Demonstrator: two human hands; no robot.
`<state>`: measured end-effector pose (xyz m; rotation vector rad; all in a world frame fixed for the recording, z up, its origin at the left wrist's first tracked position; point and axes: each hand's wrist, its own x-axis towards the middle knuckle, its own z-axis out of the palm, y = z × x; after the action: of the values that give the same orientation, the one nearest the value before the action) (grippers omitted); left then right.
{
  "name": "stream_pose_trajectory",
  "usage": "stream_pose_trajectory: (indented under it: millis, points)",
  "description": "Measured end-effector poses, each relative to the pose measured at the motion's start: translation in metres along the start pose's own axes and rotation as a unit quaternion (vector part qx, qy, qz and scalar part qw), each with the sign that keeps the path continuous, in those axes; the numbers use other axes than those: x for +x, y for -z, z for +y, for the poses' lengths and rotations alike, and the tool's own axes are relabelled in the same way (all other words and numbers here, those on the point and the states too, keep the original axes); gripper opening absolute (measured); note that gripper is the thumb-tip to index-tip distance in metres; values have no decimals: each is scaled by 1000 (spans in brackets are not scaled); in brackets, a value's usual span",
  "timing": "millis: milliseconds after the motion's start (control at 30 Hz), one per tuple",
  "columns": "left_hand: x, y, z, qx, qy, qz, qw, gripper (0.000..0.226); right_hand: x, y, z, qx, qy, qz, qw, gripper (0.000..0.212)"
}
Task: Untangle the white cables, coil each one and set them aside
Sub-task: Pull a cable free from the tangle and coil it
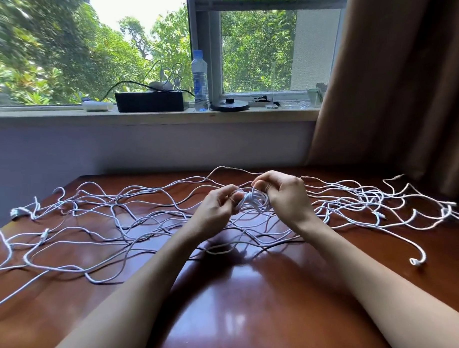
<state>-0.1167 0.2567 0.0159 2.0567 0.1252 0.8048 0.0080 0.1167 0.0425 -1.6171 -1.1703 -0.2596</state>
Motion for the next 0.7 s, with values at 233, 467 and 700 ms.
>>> stream_pose_trajectory:
  millis: [233, 467, 700]
  points:
    - [-4, 6, -1, 7, 20, -54, 998, 27, 1, -3, 4, 113, -98, -48, 988, 17]
    - [-4, 6, 2, -29, 42, -70, 996, 24, 4, 1, 16, 134, -102, -105, 980, 8]
    - [-5, 7, 3, 36, 17, -70, 997, 20, 7, 8, 34, -62, 6, -165, 984, 10]
